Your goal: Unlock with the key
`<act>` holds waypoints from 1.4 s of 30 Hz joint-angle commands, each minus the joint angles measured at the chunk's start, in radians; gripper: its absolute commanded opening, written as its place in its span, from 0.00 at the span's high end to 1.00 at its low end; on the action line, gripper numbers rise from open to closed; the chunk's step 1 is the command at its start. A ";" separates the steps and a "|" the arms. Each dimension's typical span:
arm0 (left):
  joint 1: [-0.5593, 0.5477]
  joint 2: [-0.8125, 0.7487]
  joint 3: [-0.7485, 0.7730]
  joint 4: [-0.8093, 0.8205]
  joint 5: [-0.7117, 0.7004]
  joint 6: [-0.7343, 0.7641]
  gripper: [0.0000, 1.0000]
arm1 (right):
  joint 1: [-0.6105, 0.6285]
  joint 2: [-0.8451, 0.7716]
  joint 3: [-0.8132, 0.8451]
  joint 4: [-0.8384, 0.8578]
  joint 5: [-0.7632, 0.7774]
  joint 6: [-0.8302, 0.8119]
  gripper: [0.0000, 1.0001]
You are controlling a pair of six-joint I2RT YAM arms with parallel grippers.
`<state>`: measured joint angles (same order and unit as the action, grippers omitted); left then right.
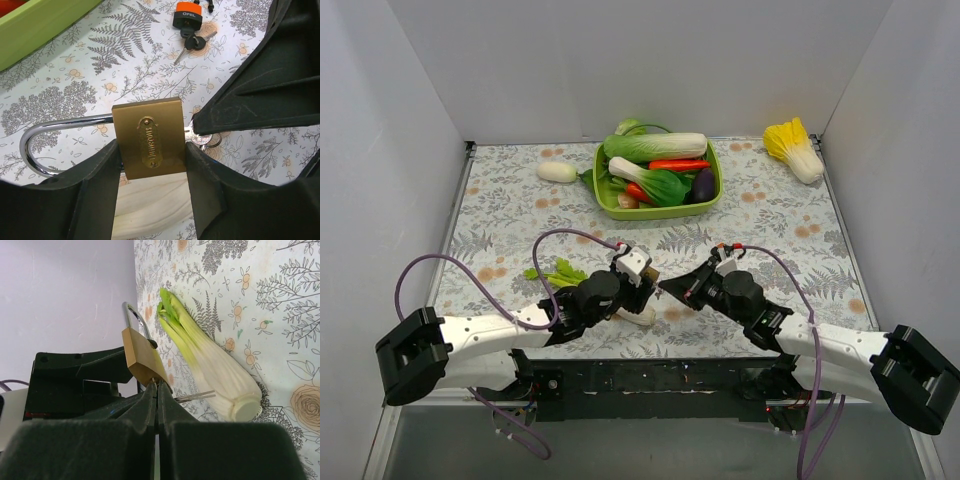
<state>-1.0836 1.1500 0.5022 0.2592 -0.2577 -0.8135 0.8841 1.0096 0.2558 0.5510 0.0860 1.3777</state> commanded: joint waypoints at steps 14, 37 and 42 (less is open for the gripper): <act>-0.188 -0.125 0.111 0.112 0.009 0.146 1.00 | -0.008 -0.022 -0.085 0.208 0.049 0.221 0.99; -0.019 -0.090 0.153 -0.024 0.238 -0.022 1.00 | -0.008 -0.385 0.115 -0.468 0.044 -0.311 0.59; 0.014 -0.085 0.164 -0.043 0.322 0.003 1.00 | -0.010 -0.474 0.134 -0.548 0.054 -0.365 0.43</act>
<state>-1.0889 1.0855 0.5983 0.1616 -0.0631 -0.8200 0.8791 0.5835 0.3325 0.0975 0.1062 1.0981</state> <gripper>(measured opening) 0.476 0.537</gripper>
